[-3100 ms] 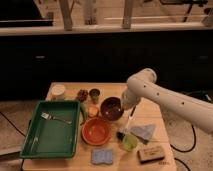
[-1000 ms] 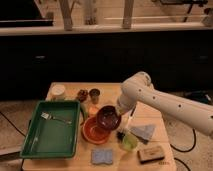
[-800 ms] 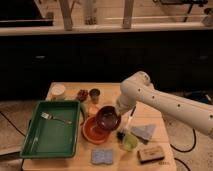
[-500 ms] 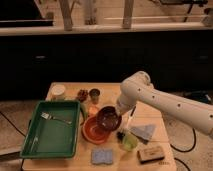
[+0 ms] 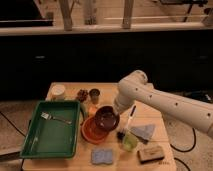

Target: Stack bowls on top of each other

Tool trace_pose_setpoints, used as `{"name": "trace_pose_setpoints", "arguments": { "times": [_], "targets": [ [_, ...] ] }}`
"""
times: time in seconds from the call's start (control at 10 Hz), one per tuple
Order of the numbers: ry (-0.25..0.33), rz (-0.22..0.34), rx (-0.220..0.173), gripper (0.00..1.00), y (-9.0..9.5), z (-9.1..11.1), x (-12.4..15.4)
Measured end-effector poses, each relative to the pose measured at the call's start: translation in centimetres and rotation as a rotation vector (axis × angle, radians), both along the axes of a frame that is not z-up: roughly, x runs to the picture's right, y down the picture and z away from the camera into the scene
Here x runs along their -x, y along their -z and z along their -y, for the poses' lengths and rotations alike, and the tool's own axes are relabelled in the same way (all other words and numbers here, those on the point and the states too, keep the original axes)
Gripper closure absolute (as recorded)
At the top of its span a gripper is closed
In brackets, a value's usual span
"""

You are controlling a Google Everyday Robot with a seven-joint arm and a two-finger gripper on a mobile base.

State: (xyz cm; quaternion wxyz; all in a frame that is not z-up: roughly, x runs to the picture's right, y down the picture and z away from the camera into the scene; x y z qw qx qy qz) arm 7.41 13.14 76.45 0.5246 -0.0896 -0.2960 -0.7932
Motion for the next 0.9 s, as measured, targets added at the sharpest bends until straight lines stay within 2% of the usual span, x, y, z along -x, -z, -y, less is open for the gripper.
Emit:
{"name": "trace_pose_setpoints", "arguments": {
  "times": [0.4,0.9],
  "targets": [
    [0.044,0.04,0.007,0.99,0.2,-0.1,2.1],
    [0.099,0.084,0.041,0.99,0.0,-0.7,3.8]
  ]
}}
